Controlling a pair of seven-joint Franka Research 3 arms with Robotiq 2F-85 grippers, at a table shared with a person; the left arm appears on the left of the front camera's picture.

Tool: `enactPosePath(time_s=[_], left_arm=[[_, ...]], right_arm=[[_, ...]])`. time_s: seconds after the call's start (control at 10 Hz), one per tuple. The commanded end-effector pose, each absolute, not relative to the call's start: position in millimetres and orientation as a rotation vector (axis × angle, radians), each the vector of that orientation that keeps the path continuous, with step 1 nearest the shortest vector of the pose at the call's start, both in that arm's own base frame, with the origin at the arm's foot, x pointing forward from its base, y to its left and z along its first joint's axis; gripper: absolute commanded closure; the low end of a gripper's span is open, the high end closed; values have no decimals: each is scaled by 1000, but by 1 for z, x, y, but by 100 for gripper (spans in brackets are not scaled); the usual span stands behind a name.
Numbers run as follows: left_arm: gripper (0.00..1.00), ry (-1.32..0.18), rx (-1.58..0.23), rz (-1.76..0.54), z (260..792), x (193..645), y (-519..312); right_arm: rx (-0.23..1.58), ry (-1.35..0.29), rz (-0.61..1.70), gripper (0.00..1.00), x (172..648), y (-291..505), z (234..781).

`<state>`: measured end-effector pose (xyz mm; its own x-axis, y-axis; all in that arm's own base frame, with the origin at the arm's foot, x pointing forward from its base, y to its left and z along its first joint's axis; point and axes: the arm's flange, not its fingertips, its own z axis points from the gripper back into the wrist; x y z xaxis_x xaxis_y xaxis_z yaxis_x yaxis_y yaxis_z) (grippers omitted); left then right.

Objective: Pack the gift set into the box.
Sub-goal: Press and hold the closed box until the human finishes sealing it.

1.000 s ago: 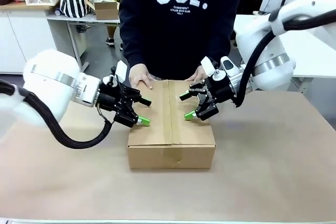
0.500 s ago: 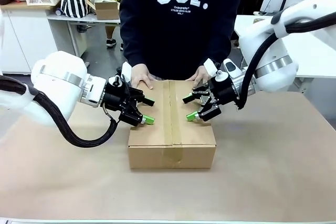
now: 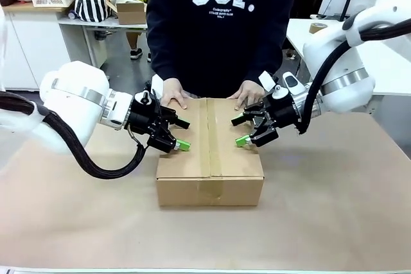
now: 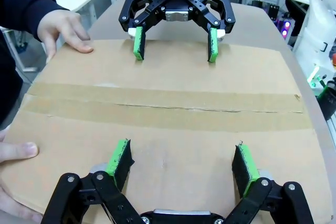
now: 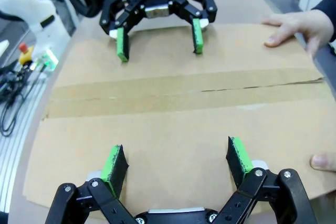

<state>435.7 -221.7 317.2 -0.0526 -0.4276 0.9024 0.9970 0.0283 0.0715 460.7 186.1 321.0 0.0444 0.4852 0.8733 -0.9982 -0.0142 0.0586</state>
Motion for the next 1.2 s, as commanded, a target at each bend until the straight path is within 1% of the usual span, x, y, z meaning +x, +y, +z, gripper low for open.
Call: enactPosePath(time_s=[0.0,1.1], left_arm=[[0,-946,-822,-1407,314,434,-220],[0,-946,-822,-1407,314,434,-220]], right_arm=[[872,-775,1390,0,461,189,319],[872,-775,1390,0,461,189,319]])
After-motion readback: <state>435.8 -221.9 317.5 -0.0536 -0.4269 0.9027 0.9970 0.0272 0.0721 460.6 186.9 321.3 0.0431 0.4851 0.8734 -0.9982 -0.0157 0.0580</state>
